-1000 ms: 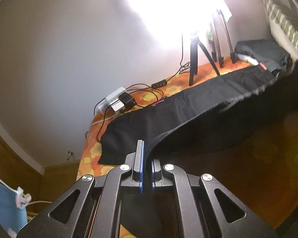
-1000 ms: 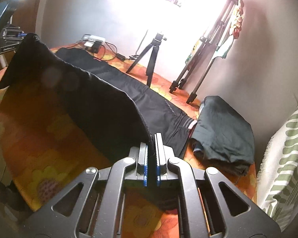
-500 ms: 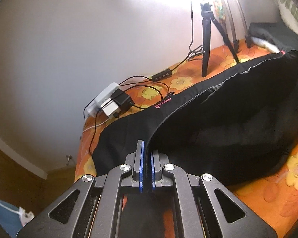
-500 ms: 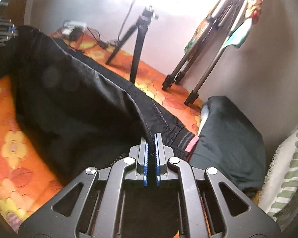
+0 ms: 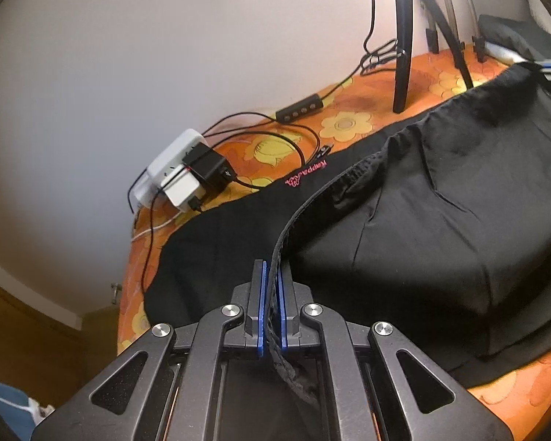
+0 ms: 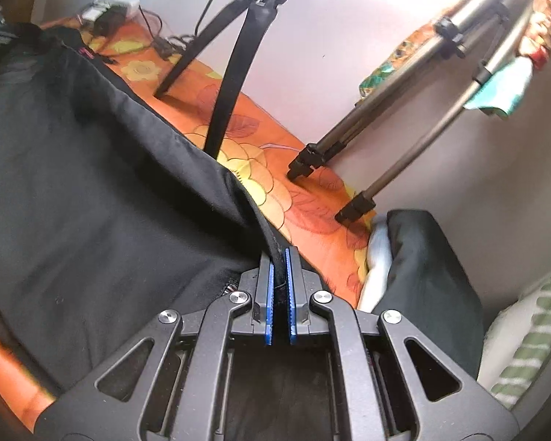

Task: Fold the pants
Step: 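Lift the held hems and carry them toward the waistband with both tools, then open both tools and release the hems onto the waistband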

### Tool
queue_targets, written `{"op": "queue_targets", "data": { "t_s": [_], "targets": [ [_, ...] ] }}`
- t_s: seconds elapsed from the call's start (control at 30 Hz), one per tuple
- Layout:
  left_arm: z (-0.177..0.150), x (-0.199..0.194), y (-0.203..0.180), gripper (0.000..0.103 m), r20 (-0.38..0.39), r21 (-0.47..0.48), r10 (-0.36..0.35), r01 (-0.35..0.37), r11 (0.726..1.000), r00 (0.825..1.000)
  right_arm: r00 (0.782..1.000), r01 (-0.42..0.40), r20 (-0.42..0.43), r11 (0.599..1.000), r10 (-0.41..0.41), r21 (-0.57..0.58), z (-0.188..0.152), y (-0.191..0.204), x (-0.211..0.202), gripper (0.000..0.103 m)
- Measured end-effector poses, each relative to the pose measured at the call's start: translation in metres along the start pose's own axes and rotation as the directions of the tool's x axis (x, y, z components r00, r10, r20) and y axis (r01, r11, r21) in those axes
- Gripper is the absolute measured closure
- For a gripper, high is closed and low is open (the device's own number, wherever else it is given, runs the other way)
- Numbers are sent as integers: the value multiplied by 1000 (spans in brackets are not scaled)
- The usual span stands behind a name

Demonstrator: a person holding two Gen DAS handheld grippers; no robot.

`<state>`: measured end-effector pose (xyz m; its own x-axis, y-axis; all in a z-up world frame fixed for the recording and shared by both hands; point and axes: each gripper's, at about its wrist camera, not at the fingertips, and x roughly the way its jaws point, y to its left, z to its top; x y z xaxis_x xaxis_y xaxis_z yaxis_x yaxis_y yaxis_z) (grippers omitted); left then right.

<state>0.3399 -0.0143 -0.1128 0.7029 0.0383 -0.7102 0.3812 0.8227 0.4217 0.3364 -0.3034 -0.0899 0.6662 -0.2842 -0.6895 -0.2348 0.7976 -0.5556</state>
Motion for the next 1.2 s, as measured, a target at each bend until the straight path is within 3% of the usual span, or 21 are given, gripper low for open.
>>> {"op": "queue_targets", "data": {
  "t_s": [0.2,0.37,0.47,0.53,0.6,0.63,0.8,0.9,1.0,1.1,1.13,1.2],
  "targets": [
    [1,8,15,87,-3,-42,-34,33,999,999,999,45,-22,998,-46,-42,9,9,24,97],
    [1,0,35,55,30,-107,-38,41,993,999,995,85,-50,996,-87,-37,15,10,33,92],
    [-1,-7,49,44,53,-145,-48,55,988,997,992,112,-52,993,-114,-35,18,8,33,82],
    [-2,-13,57,43,62,-169,-64,74,983,996,990,130,-46,991,-131,-26,21,4,30,57],
    [-3,-21,61,42,74,-163,-68,79,983,995,989,146,-22,989,-147,-10,24,-1,21,38],
    [-5,-24,63,39,81,-163,-69,81,983,994,989,148,-12,989,-148,0,25,-3,16,34],
    [-6,-19,78,35,48,-237,-167,173,956,985,994,109,14,990,-111,85,27,-15,-12,34],
    [-1,-11,82,35,41,-277,-204,207,938,978,997,40,54,992,-47,122,24,-7,-40,34],
    [10,9,89,35,6,-354,-271,256,900,962,996,-38,89,990,26,135,16,10,-68,34],
    [15,24,88,35,-27,-393,-293,259,882,956,988,-128,106,981,114,142,12,26,-92,34],
    [15,29,86,35,-41,-400,-295,255,880,955,986,-139,110,981,125,138,10,31,-100,34],
    [14,37,75,35,-80,-366,-257,212,906,963,983,-152,121,979,136,133,5,38,-111,34]
  ]
}}
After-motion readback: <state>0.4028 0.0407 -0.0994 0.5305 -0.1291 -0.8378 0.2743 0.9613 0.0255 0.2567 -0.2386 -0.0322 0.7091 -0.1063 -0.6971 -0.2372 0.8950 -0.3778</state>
